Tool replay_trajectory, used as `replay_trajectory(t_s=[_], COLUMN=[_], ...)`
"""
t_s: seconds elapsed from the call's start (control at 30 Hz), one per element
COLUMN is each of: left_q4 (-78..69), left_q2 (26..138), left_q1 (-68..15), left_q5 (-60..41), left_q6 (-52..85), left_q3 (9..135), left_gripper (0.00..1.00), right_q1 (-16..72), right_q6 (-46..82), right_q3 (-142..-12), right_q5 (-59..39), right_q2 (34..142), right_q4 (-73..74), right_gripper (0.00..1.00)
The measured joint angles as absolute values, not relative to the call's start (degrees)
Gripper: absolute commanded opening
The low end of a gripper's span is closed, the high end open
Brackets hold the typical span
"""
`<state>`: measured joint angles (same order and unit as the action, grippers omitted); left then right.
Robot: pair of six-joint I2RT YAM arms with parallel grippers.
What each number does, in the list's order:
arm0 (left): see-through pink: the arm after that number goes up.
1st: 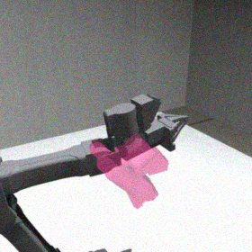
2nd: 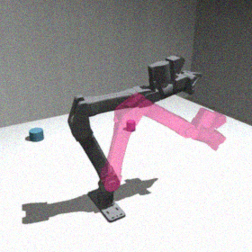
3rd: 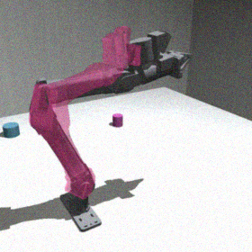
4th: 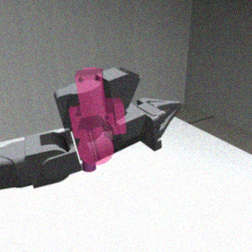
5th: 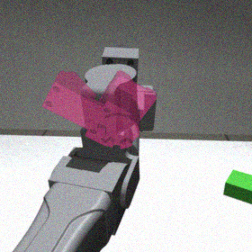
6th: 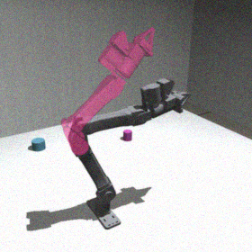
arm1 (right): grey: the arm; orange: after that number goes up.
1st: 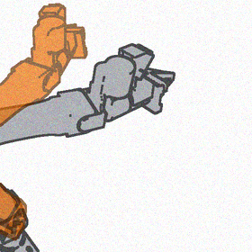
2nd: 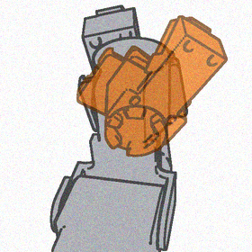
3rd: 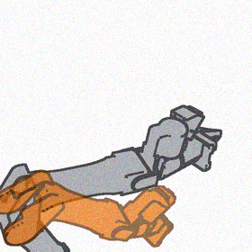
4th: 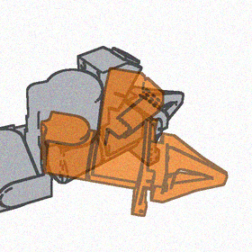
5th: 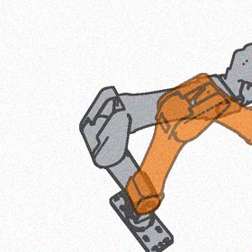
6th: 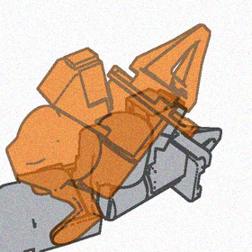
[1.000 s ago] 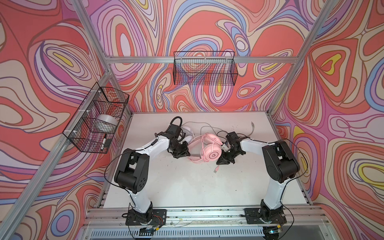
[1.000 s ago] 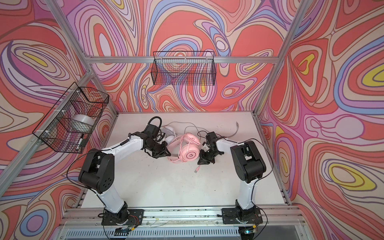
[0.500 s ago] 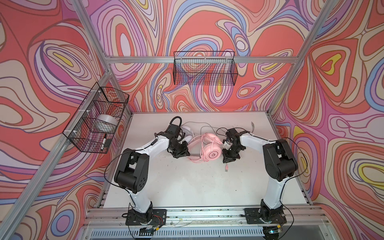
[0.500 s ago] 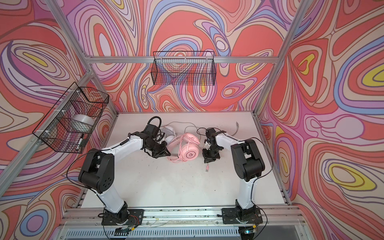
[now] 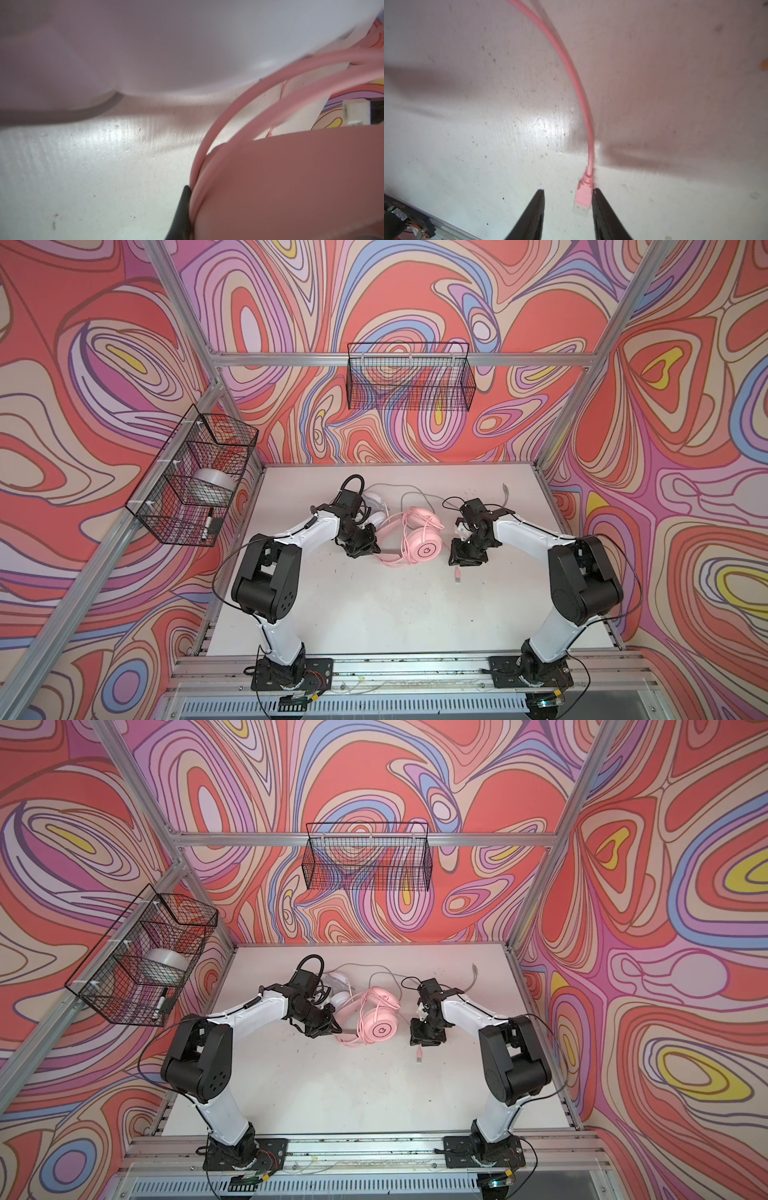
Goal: Wrap the headphones
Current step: 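Close the right gripper on the pink USB plug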
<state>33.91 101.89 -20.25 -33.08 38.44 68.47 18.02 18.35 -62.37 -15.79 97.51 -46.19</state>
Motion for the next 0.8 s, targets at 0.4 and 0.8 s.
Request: replay_trajectory(t_s=[0.4, 0.8], left_q4=[33.15, 33.15], left_q2=[101.91, 101.91], left_q1=[-20.25, -20.25], left_q5=[-33.3, -33.26], left_q6=[38.87, 39.24], left_q3=[68.47, 68.47], left_gripper=[0.0, 0.0], right_q1=[20.29, 25.8], right_q6=[26.7, 30.94], right_q3=[-55.83, -55.77], right_q5=[-12.01, -3.09], right_q2=[94.28, 95.55], right_q4=[-42.61, -42.85], right_gripper=[0.41, 0.31])
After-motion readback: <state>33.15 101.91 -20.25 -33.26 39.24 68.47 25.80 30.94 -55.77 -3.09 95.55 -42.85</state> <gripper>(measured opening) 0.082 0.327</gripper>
